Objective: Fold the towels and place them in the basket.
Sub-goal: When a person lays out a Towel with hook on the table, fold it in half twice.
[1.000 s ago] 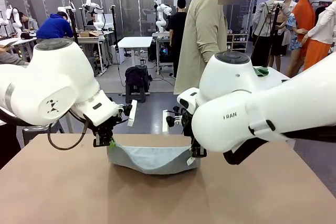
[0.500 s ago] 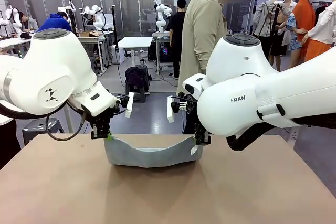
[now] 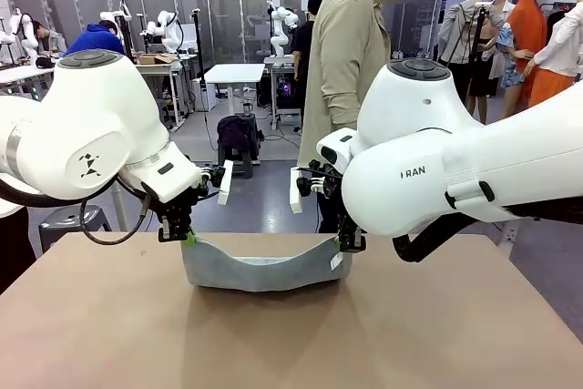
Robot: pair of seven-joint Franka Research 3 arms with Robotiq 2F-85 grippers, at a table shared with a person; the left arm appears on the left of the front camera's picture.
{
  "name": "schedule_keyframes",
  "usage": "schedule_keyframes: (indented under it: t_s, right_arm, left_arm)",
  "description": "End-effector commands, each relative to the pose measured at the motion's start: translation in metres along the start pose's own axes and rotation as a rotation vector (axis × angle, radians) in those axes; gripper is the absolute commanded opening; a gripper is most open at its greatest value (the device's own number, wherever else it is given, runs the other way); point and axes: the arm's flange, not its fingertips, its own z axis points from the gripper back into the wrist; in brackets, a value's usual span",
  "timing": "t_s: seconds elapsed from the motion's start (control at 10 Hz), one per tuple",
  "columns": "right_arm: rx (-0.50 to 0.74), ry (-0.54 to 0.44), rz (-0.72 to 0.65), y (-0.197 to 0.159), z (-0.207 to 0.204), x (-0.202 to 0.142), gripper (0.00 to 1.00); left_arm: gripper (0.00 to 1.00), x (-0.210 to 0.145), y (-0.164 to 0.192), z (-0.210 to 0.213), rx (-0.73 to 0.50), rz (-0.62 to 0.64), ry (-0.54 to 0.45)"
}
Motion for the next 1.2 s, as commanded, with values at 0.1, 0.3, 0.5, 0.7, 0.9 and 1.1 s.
schedule_keyframes:
  t_s: [0.1,0.3,0.5,0.7,0.9,1.1]
  right_arm:
    - [0.0,0.0,0.0,0.0,0.0,0.0,0.07]
    - [-0.007,-0.012,-0.012,-0.015,0.001,0.001,0.07]
    - [-0.007,-0.03,-0.024,-0.035,0.003,0.0,0.07]
    - [0.003,-0.015,-0.046,-0.058,-0.005,0.003,0.07]
    - [0.015,0.006,-0.064,-0.076,-0.011,0.001,0.07]
    - [0.041,0.001,-0.056,-0.094,-0.017,-0.002,0.07]
  left_arm:
    - [0.06,0.0,0.0,0.0,0.0,0.0,0.0]
    - [0.06,0.006,0.02,0.005,-0.024,0.035,-0.022]
    - [0.06,0.012,0.047,0.006,-0.062,0.066,-0.044]
    - [0.06,0.02,0.067,-0.002,-0.047,0.095,0.005]
    - [0.06,0.017,0.087,-0.007,-0.051,0.132,0.026]
    - [0.06,0.01,0.107,-0.014,-0.069,0.164,0.036]
